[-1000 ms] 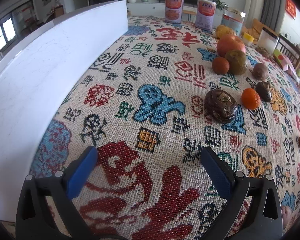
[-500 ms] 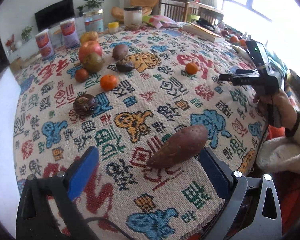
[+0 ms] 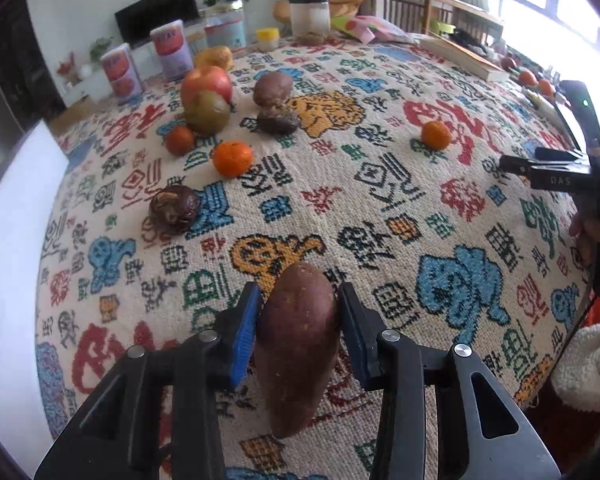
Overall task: Organize fruits
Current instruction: 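Lower the left tool onto the sweet potato and close it, then lift the sweet potato with the left tool while the right tool grasps a tangerine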
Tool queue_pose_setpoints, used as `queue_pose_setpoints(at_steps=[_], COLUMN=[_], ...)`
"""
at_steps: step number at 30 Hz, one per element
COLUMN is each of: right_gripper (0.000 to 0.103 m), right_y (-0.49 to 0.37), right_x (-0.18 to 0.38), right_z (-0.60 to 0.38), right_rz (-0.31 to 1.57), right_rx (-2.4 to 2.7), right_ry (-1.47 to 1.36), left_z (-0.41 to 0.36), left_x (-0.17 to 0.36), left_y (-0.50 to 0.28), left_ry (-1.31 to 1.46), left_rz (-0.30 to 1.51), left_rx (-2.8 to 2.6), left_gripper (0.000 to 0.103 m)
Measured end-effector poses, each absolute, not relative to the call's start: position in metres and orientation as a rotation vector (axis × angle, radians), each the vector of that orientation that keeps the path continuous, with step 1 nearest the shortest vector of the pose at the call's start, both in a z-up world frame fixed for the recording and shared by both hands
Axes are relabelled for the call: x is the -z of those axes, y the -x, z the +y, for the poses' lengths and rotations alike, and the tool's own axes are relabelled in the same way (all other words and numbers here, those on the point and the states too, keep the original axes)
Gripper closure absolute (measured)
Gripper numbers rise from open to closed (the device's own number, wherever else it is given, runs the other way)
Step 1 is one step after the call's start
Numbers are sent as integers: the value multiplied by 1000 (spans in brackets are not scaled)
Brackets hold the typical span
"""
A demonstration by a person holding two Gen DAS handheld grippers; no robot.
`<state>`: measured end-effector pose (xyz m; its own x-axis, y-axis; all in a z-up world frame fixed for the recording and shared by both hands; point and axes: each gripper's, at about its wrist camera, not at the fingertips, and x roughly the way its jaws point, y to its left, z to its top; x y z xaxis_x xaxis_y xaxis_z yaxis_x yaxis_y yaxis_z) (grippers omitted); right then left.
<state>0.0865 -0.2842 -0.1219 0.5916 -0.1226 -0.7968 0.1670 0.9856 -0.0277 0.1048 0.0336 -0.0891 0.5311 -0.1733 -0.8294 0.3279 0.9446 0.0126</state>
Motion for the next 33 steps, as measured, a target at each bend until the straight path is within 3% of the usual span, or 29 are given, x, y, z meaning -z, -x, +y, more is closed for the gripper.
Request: queue_pose_setpoints(at_steps=[3,6,8,10,13,20,21,23,28,29,30,32,33], right_gripper=[0,0,0,0,0,1,3,19,19,23,30,71,74], right_y=[-86,-86,-86,-86,-86,-87,-87,-89,-130,-140,-149,-156,-158], right_x=[122,122,121,121,122,117,110,94,92,99,105,109,108], right_z=[-284,-284,-285,-285,-285,-283,-280,-263,-206,-201,-196,-189,-187], right_rz=[922,922,923,923,923,964,961,935,965,988,1011,996,996], right_rx=[169,168,167,168,168,101,23,-141,-263,-264,-264,-241,-243], right_ry=[-51,-52,-53,-52,-52,-62,-101,-123,8,14,24,65,67], left_z=[52,44,40,37,34,46,50,59,82,89,97,115,126], left_x=[93,94,95,96,99,90,86,77,52,47,43,32,25], left_y=[-112,-105,-98,-97,-98,-96,-95,-92,-88,-86,-83,-77,-72], left_ry=[-44,-136,-184,-198,-195,-57,-25,39,152,176,201,256,292], left_rz=[979,951,939,953,987,972,960,932,889,884,880,872,865], left_rx=[290,285,300,316,343,287,284,281,261,253,244,221,207], left_gripper=[60,46,42,43,62,63,63,63,63,63,63,63,63])
